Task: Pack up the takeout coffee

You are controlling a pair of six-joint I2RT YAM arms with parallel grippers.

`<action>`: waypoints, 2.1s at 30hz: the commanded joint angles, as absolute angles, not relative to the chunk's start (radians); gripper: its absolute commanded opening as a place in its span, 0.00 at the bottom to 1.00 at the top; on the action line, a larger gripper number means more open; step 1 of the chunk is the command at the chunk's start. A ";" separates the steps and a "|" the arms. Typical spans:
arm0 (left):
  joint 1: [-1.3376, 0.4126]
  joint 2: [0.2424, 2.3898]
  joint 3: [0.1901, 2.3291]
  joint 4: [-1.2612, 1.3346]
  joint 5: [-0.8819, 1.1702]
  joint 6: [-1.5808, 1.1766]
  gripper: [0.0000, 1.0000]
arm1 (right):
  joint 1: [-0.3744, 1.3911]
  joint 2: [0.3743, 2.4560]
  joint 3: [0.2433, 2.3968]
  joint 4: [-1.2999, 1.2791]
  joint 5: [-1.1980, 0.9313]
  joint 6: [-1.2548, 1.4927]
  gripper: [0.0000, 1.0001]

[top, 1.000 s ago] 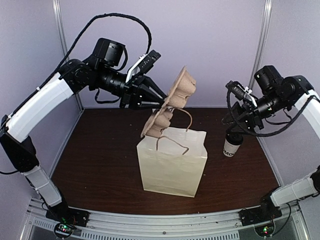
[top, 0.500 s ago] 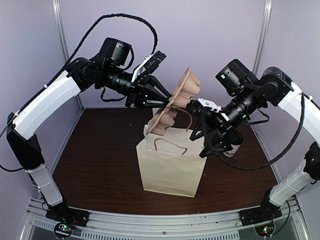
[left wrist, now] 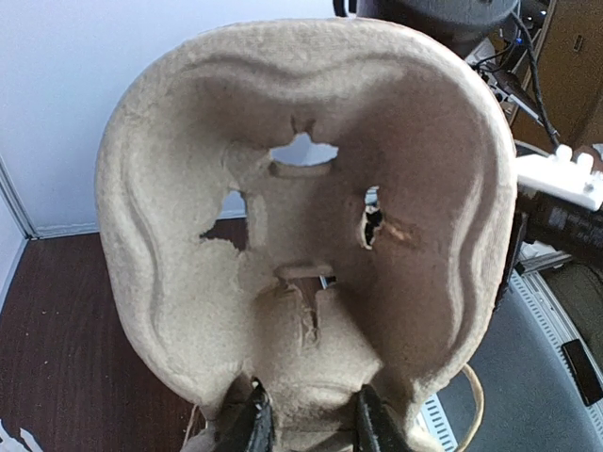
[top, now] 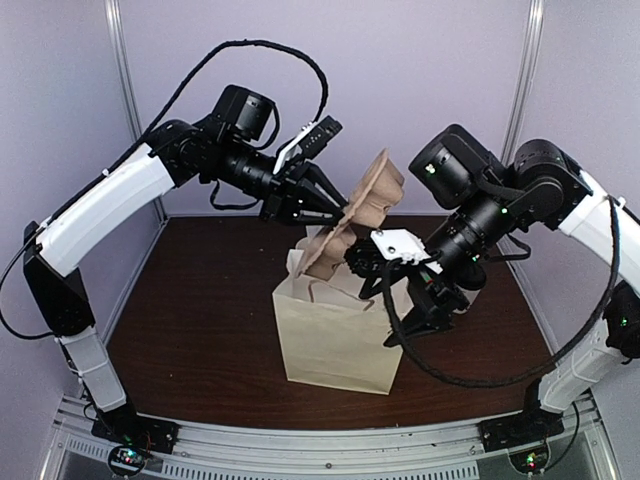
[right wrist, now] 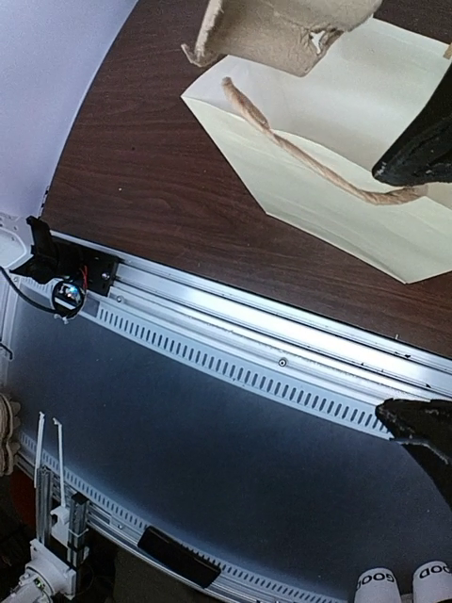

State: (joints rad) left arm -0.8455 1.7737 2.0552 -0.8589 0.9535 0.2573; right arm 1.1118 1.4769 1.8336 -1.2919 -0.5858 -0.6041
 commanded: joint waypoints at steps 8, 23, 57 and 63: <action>-0.941 1.814 2.054 -1.063 0.753 0.418 0.22 | 1.118 1.480 1.935 -1.409 -0.717 -0.697 0.77; -0.951 1.913 2.170 -1.164 0.549 0.512 0.21 | 1.045 1.420 2.015 -1.572 -0.809 -0.832 0.79; -1.051 1.898 2.202 -1.357 0.296 0.453 0.20 | 0.882 1.331 1.650 -1.370 -0.768 -0.875 0.76; -1.050 1.898 2.215 -1.355 0.292 0.458 0.20 | 0.908 1.377 1.638 -1.324 -0.714 -0.897 0.77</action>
State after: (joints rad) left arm -1.0512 1.9224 2.1887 -1.3270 0.3016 0.4683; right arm 0.8925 1.3537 1.6554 -1.3781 -0.7654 -0.8726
